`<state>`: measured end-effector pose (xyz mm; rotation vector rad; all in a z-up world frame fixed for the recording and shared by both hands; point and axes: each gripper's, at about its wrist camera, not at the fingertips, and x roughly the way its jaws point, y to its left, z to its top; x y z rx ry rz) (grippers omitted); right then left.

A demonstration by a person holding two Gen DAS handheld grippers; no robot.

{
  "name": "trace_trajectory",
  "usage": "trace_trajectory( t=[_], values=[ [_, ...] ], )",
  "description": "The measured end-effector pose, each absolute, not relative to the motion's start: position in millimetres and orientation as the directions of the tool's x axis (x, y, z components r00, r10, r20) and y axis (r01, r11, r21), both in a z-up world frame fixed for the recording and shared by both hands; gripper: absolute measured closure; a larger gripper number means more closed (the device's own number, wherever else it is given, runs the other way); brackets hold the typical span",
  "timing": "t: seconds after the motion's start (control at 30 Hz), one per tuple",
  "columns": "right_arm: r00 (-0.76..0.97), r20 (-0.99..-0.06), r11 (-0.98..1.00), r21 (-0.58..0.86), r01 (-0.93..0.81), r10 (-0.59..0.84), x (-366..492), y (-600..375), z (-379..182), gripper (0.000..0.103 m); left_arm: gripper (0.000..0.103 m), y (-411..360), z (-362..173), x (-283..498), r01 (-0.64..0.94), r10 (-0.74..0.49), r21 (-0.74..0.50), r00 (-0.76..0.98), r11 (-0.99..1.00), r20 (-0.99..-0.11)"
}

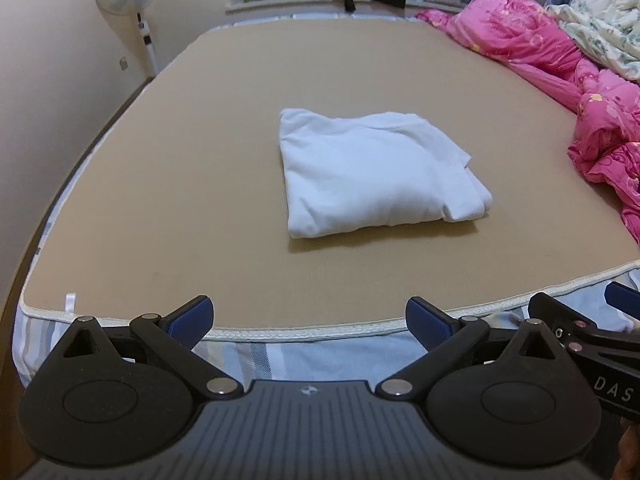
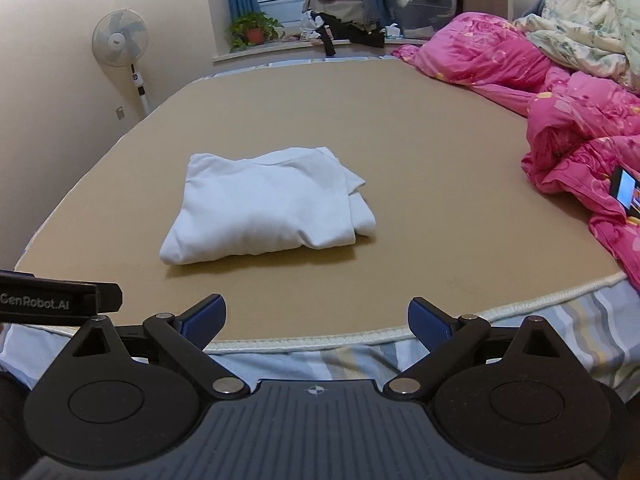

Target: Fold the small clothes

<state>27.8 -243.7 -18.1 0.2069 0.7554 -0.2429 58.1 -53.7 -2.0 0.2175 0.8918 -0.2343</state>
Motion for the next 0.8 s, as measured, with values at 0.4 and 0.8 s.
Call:
trace_trajectory(
  t=[0.4, 0.8],
  values=[
    [0.713, -0.687, 0.953, 0.1, 0.285, -0.14, 19.5, -237.1, -11.2, 0.005, 0.001, -49.1, 3.6, 46.6, 0.294, -0.11, 0.097, 0.612, 0.951, -0.783],
    [0.704, -0.696, 0.954, 0.094, 0.286, -0.142, 22.4, -232.7, -13.1, 0.005, 0.001, -50.3, 2.7, 45.6, 0.295, -0.104, 0.104, 0.612, 0.95, -0.784]
  ],
)
